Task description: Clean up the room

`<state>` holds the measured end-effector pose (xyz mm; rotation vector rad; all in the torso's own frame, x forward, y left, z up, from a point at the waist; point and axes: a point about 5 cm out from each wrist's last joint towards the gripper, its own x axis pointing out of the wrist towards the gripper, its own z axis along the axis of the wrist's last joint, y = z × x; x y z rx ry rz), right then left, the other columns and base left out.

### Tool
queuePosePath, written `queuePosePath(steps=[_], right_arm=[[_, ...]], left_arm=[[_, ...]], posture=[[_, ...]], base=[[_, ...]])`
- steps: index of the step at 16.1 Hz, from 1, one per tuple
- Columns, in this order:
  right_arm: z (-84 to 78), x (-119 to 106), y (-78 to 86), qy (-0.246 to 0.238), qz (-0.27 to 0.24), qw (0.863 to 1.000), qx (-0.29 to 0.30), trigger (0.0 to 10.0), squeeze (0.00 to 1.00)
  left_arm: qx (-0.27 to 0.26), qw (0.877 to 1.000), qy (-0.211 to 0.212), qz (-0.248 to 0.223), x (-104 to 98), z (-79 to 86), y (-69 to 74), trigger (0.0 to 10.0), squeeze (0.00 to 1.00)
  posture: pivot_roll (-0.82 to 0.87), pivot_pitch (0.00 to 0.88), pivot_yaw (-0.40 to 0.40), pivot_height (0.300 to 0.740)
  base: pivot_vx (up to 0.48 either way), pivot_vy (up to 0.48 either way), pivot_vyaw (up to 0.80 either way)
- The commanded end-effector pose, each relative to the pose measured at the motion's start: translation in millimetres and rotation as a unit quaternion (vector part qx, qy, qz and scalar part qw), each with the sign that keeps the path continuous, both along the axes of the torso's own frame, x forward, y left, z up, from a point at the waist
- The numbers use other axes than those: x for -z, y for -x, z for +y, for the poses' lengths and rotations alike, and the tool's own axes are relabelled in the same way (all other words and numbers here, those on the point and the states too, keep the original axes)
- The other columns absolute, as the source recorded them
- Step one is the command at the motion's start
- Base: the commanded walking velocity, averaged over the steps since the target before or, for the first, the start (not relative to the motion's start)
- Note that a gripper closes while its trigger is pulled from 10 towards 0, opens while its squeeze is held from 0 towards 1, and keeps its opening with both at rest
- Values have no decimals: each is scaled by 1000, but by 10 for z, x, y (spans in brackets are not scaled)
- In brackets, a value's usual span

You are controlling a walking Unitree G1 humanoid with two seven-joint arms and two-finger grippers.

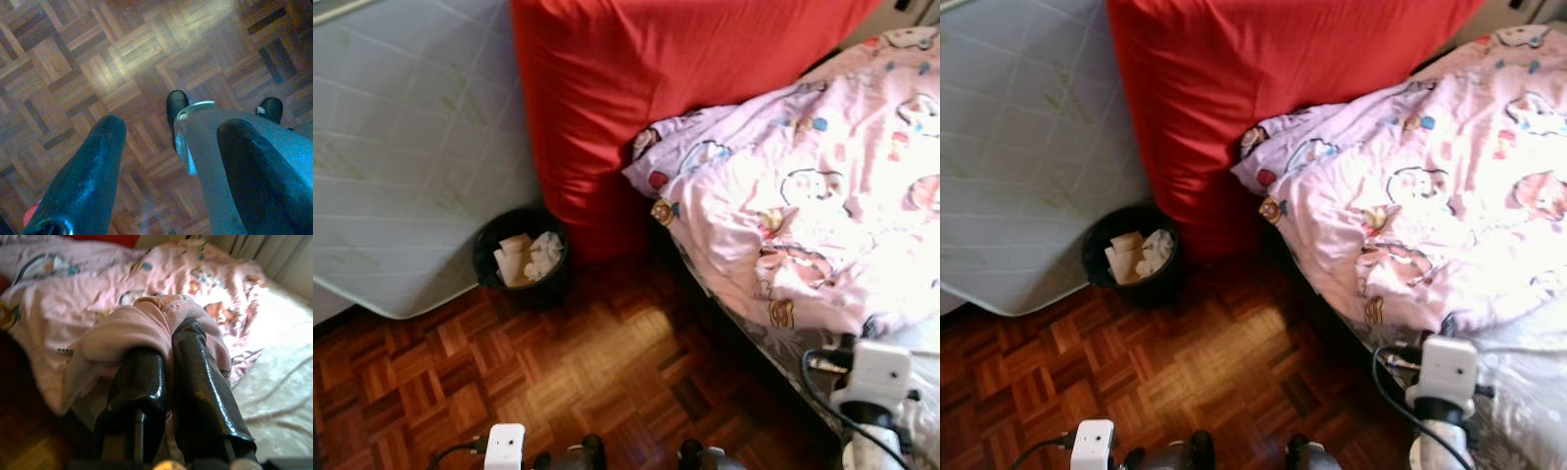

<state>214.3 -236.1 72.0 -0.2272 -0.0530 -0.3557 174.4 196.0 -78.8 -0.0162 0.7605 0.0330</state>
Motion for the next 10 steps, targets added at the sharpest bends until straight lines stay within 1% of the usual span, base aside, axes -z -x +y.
queuePosePath(steps=[1,2,3,4,5,6,8,10], right_arm=[[17,-5,44,-3,5,1000,5,10000,0],[1,64,71,-2,33,999,17,10000,0],[-5,83,81,-2,41,999,22,10000,0],[-21,296,110,-10,108,993,33,10000,0],[-26,388,120,-13,135,990,32,10000,0],[-33,446,134,-17,149,988,34,10000,0],[-31,734,160,-21,235,972,20,10000,0],[-14,865,167,-27,276,961,9,10000,0]], left_arm=[[-4,1000,-3,24,62,35,138,10000,0],[-4,1000,-3,27,65,38,140,10000,0],[-4,1000,-3,27,65,37,139,10000,0],[-4,1000,-2,28,63,41,129,10000,0],[-4,1000,-2,28,63,40,128,10000,0],[-4,1000,-2,28,63,39,129,10000,0],[-2,1000,-3,29,64,37,132,10000,0],[0,1000,-4,27,67,32,144,10000,0]], posture=[[55,248,34,740],[55,250,33,740],[56,249,32,740],[58,248,30,740],[58,249,30,740],[58,247,30,740],[56,251,32,740],[62,250,31,740]], base=[[0,0,0],[0,0,0],[0,0,0],[0,0,0],[0,0,0],[0,0,0],[0,0,0],[0,0,0]])
